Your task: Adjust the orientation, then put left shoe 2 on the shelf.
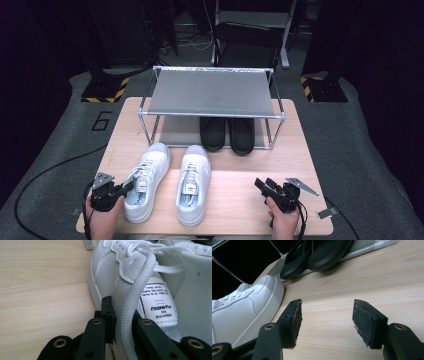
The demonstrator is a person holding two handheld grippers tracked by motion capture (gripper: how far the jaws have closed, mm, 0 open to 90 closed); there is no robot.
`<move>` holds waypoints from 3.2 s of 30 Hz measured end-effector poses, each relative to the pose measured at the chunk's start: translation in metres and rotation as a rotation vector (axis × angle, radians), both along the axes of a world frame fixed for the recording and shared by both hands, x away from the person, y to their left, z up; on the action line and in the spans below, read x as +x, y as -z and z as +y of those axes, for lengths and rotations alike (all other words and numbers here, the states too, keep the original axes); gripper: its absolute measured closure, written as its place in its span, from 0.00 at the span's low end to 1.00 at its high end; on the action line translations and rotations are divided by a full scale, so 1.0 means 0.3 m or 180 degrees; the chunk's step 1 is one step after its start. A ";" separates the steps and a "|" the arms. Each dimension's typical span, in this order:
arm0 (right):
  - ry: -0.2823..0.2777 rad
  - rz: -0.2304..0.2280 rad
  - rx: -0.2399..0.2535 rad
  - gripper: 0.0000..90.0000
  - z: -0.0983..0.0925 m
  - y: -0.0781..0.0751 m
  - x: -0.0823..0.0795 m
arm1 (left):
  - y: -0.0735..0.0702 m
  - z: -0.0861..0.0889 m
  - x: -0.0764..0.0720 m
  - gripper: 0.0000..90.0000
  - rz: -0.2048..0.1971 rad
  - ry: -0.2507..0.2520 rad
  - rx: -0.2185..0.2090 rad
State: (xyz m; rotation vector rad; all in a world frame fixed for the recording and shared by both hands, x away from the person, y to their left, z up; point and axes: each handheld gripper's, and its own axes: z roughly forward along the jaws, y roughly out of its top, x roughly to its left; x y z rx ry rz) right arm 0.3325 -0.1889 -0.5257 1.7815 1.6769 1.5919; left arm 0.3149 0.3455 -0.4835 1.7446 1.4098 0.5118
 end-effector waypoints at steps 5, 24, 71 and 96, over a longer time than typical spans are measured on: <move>0.0035 0.0020 0.0044 0.45 -0.006 -0.002 -0.011 | -0.019 0.000 -0.017 0.92 -0.0133 0.0012 -0.0009; 0.0039 0.0071 0.0050 0.45 -0.016 0.013 -0.005 | -0.077 0.008 -0.035 0.92 -0.0711 -0.0158 -0.0258; 0.0115 0.0050 0.0252 0.43 -0.053 0.013 -0.011 | -0.525 -0.139 0.130 0.91 -0.1692 0.0092 -0.0368; 0.0123 0.0077 0.0285 0.44 -0.057 0.019 -0.008 | -0.542 -0.236 0.239 0.90 -0.1617 0.0248 -0.0399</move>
